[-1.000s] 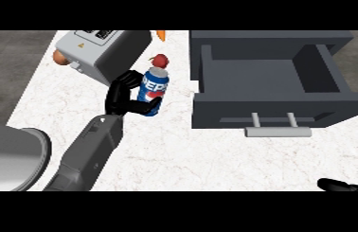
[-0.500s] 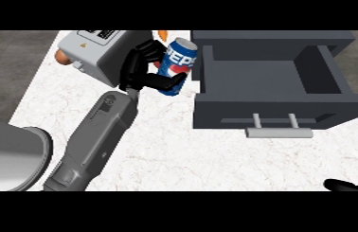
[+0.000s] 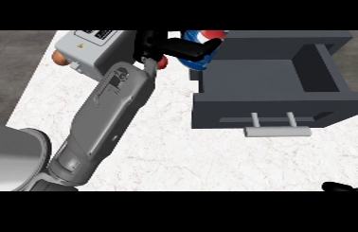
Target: Pick up the can, place it into the drawer and close the drawer
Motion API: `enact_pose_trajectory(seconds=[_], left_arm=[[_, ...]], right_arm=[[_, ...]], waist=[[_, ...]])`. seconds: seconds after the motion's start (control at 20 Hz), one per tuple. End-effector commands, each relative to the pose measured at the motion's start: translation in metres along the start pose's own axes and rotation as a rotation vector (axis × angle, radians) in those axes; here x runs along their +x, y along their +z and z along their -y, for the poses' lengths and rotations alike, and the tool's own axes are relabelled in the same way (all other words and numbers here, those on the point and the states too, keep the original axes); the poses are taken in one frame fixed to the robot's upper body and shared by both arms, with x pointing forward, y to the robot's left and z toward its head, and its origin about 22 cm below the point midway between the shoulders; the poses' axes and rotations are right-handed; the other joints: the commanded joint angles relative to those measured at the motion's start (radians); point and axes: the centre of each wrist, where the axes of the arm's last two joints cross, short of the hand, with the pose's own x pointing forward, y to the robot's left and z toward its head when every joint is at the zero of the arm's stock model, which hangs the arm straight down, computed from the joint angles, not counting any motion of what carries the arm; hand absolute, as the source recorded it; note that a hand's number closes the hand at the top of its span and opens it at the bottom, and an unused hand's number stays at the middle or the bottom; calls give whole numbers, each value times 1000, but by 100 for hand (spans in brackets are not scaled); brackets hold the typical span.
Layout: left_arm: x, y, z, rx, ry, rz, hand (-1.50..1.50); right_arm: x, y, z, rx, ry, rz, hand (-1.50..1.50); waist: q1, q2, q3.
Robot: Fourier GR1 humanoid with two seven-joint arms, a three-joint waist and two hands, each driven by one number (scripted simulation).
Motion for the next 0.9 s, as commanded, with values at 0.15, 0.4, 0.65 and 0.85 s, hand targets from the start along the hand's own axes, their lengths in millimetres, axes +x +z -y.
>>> enact_pose_trajectory(seconds=[0.15, 0.4, 0.65, 0.85], left_arm=[[54, -18, 46, -25, -37, -25, 150], [83, -33, 68, -21, -73, -48, 150], [83, -46, 77, -19, -131, -46, 150], [79, -43, 87, -3, -143, -66, 150]], right_arm=[[3, -13, 16, -12, 2, 19, -150], [-4, -13, 5, -12, -17, 28, -150], [8, -20, -12, 9, 8, 27, -150], [13, -12, -7, 22, -29, 38, -150]], waist=[[-5, 3, 0], [-15, 6, 0], [-33, 14, 0], [-52, 11, 1]])
